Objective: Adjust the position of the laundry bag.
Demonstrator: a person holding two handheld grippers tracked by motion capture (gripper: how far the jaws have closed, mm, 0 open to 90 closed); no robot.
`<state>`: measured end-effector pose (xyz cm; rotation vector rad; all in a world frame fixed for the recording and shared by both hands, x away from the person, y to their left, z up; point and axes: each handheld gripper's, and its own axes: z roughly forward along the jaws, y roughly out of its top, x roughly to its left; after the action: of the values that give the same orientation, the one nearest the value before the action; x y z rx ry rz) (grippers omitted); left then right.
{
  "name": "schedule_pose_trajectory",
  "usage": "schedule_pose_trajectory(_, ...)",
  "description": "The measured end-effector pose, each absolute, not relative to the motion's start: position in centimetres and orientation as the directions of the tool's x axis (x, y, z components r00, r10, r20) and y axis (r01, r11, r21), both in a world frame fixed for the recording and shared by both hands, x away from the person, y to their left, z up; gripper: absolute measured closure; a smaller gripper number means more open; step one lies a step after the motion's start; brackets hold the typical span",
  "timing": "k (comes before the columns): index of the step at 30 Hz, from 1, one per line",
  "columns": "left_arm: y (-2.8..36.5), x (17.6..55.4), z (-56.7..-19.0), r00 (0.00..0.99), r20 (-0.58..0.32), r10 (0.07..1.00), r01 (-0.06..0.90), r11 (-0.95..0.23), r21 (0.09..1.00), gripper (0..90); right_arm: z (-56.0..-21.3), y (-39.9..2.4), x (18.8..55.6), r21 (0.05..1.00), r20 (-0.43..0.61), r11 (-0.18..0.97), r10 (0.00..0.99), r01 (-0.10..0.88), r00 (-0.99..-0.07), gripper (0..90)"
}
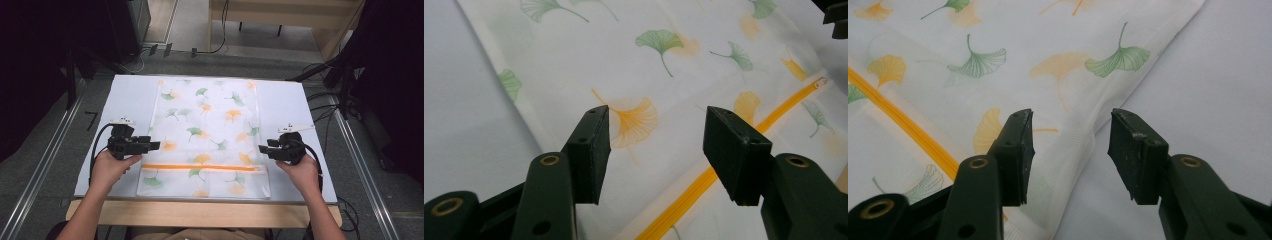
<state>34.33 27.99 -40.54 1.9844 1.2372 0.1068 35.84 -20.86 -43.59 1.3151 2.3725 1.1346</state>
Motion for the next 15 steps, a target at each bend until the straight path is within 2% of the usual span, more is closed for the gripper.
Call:
schedule_pose_trajectory(3,27.3,34.4,-40.4,0.514,-0.315,0.798,0.745,-0.233,0.625,38.0,-43.7,-20.9,35.3,0.714,0.173,0.314,0.787,0.626,-0.593,52.8)
schedule_pose_trajectory(4,27.1,34.4,-40.4,0.523,-0.311,0.793,0.738,-0.239,0.631,40.7,-43.6,-21.0,34.9,0.712,0.169,0.318,0.788,0.626,-0.593,53.3)
schedule_pose_trajectory(15,24.4,34.4,-40.6,0.593,-0.303,0.746,0.713,-0.311,0.629,38.6,-43.4,-21.1,33.8,0.705,0.175,0.313,0.793,0.637,-0.584,54.6)
